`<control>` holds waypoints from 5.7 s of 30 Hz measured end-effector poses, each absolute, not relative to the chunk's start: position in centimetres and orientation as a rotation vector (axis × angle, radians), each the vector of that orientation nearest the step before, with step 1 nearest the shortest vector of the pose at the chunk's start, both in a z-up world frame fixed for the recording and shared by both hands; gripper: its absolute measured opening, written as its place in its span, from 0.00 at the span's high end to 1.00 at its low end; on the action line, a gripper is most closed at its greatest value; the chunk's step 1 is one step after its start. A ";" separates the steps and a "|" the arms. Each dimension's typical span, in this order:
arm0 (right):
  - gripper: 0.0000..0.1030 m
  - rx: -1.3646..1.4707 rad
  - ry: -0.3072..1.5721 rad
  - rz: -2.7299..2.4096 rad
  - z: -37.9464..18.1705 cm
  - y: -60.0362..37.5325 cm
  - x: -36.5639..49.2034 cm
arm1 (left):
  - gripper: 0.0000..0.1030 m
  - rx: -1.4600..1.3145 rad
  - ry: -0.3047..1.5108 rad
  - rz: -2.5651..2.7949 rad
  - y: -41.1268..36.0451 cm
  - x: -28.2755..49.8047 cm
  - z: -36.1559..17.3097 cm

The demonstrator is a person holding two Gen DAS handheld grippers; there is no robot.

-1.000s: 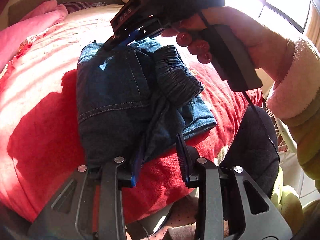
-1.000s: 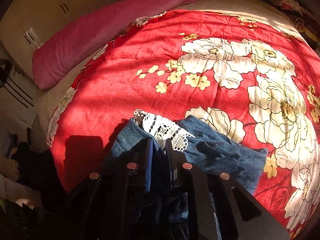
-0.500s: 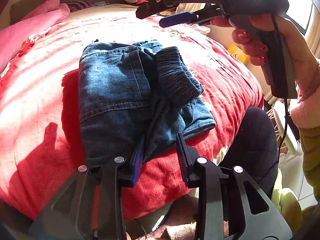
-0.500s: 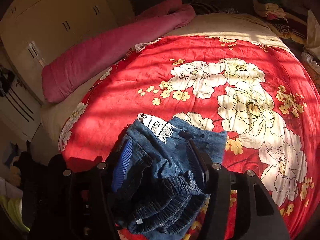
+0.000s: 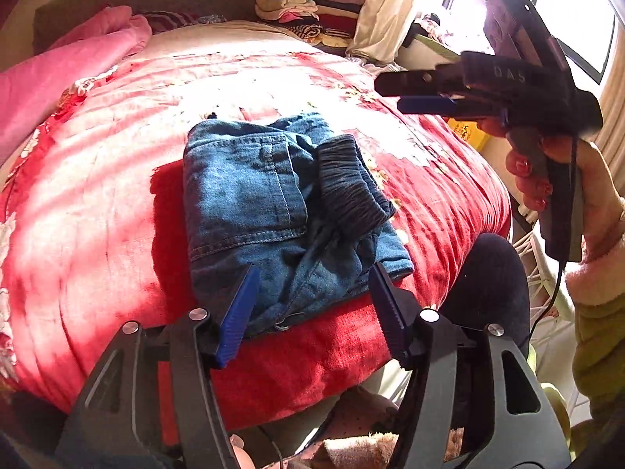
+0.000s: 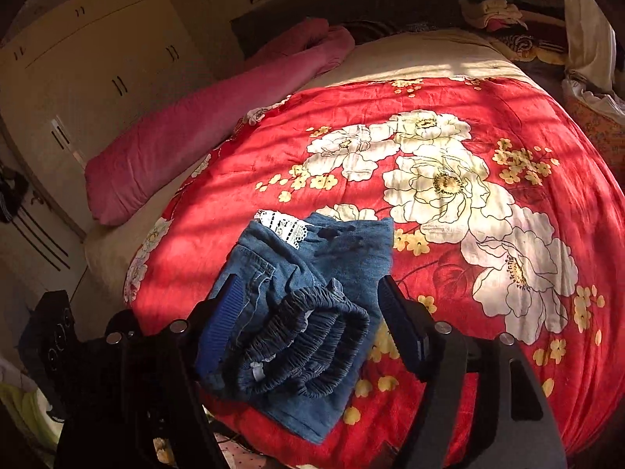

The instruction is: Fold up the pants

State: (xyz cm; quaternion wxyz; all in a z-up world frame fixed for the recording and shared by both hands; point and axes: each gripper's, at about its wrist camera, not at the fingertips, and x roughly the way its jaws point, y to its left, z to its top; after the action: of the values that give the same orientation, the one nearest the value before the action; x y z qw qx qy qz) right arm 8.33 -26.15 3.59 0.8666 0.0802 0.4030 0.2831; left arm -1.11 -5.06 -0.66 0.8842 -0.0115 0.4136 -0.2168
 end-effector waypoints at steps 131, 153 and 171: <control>0.24 0.264 0.899 0.460 -3.8 -25.1 15.7 | 0.65 -0.206 0.946 -0.258 -2.9 17.2 -3.7; 0.16 0.214 0.859 0.435 -2.2 -24.6 14.4 | 0.24 -0.248 0.903 -0.240 -1.5 16.1 -1.2; 0.07 0.135 0.776 0.448 0.5 -23.6 11.6 | 0.10 -0.234 0.860 -0.228 -1.4 14.2 1.4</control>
State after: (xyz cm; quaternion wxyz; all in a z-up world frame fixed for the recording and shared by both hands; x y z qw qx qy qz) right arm 11.63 -23.58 0.46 0.8991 0.0651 0.3749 0.2165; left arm 14.25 -1.36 1.39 0.8960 -0.1130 0.4151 -0.1101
